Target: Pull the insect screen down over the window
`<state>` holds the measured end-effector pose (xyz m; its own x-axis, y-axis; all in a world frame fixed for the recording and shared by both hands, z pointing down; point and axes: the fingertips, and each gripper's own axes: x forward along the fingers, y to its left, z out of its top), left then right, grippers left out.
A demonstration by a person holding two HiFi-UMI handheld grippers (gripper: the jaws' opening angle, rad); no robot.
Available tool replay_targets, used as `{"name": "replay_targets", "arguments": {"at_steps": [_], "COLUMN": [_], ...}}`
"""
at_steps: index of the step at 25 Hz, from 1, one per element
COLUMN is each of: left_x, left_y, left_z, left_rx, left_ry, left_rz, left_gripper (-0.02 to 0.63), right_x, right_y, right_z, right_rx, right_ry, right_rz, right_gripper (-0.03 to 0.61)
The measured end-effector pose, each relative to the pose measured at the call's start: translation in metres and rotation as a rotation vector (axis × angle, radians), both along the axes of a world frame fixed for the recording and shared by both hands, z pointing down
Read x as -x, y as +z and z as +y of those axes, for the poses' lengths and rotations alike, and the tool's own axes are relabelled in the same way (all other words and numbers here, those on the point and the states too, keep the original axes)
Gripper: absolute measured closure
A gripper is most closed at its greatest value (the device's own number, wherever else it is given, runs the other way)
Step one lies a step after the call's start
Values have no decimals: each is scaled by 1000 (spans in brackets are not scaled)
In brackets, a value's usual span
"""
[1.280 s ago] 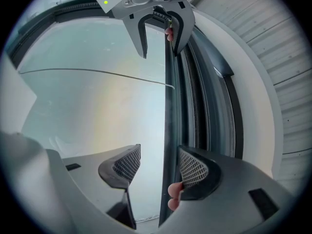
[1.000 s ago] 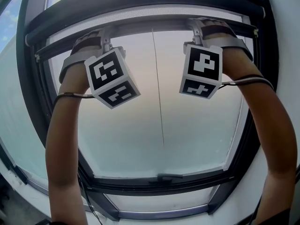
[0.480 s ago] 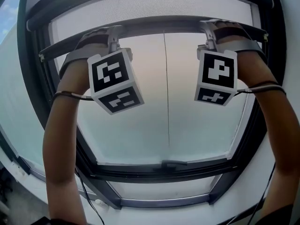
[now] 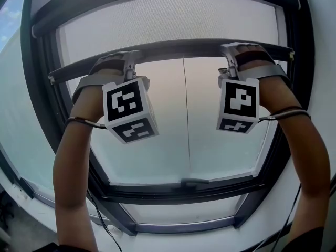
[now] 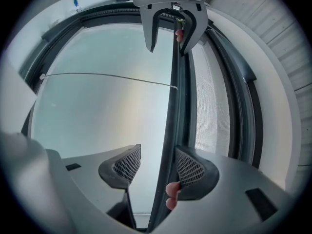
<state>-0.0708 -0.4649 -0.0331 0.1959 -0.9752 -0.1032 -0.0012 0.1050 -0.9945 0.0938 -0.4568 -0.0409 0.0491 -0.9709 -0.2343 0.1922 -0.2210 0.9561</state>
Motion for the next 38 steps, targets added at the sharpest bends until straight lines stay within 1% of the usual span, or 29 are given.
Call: {"name": "replay_targets", "arguments": {"at_steps": [2,3,8,12,16,18,20,25,29,33,38], "left_x": [0,1,2,3,7,4,0,-4,-2,-2,0], "left_y": [15,20,39,42,46,56,71,99,110,116,121], "left_z": [2,2,0,0,1,3,4,5,5,8,18], "left_rx": [44,51,48,59,92,115,126,154,200,225,294], "left_ry": [4,1,-32,-9,20,38,51,62,68,61,76], "left_rz": [-13,-20,-47,-35,-23,-22,-24,-34,-28,-28,-4], "left_gripper": [354,354,354,354,354,354,354,354,354,354,354], "right_x": [-1,0,0,3,7,5,1,-4,-2,-1,2], "right_y": [14,20,40,43,46,58,73,101,109,113,119], "right_z": [2,2,-1,0,0,1,2,1,1,5,14], "right_rx": [22,29,49,64,91,115,118,123,150,174,218], "right_ry": [3,3,-6,-22,-1,8,11,19,13,2,23], "right_rz": [10,12,4,-38,-43,-51,-58,-56,-82,-93,-51], "right_gripper": [358,359,357,357,357,359,359,357,359,359,357]}}
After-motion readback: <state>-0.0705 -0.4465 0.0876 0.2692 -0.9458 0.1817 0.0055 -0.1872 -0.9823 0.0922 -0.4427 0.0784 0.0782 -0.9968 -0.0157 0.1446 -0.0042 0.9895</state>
